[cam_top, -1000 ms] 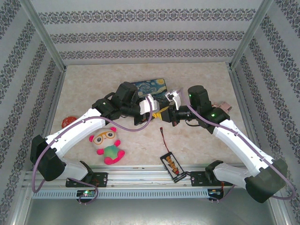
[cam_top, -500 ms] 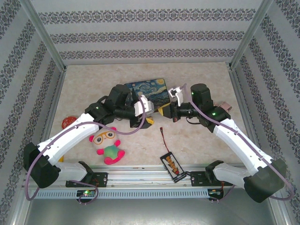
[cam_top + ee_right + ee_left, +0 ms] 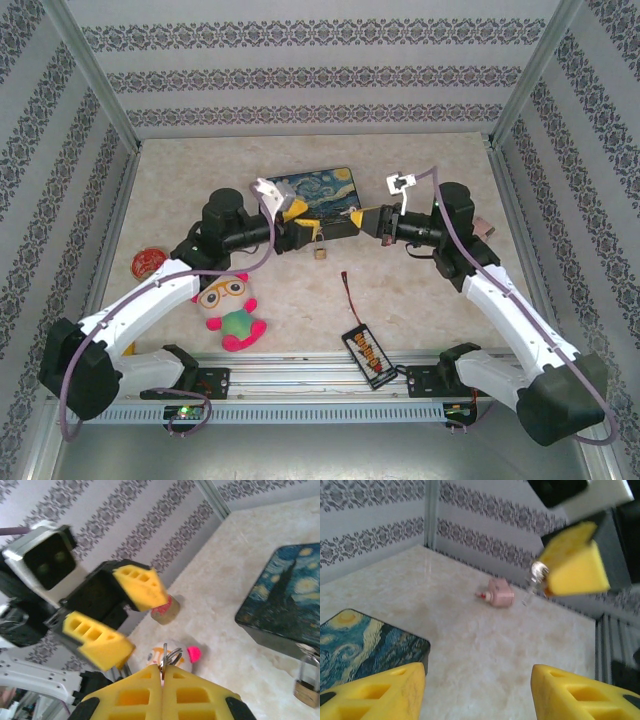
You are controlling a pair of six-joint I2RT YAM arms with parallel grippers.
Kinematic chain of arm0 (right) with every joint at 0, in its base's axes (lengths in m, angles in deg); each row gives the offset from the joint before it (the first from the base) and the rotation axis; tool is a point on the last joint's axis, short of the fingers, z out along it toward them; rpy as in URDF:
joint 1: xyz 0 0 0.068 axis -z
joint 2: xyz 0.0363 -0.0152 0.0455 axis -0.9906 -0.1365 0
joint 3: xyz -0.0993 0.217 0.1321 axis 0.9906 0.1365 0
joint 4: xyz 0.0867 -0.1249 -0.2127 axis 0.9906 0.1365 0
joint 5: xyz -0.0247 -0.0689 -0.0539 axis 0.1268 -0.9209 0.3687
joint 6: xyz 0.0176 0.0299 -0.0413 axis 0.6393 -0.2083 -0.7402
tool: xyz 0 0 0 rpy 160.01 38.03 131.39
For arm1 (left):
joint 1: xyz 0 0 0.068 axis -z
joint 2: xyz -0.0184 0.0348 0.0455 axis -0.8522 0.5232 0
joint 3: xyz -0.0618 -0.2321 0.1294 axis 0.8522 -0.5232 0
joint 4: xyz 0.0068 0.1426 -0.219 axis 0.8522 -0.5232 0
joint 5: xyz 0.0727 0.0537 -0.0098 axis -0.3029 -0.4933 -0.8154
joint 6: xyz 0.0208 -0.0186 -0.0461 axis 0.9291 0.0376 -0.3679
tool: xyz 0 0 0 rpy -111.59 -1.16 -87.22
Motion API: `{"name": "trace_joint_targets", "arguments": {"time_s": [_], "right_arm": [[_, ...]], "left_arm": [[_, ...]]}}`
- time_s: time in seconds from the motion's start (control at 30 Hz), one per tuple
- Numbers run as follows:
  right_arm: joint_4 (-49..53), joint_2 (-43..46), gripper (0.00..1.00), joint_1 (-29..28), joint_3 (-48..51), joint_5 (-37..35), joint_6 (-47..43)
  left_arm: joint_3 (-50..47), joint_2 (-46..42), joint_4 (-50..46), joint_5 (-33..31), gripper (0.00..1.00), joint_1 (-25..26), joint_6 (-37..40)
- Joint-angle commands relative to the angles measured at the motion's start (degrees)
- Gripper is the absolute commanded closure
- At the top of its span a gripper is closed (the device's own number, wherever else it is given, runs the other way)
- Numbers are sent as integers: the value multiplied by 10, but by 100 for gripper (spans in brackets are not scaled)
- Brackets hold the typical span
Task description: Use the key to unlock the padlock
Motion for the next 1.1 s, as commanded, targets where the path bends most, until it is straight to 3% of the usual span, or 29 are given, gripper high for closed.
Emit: {"name": "trace_joint_targets", "arguments": {"time_s": [0.0,0.37,0.7,1.07], "right_arm": [[-71,21,100,1,8,20,40],[-141,31,100,-13,9,22,85],[-152,16,100,-24,-3,23,87],[-160,2,100,-31,-7,25,87]], "left_arm": [[37,14,97,65,42,-5,-113],[80,65,160,180,43,-4,-171],[93,100,216,222,60,-4,-212],[96,117,256,236,73,-4,-237]]}}
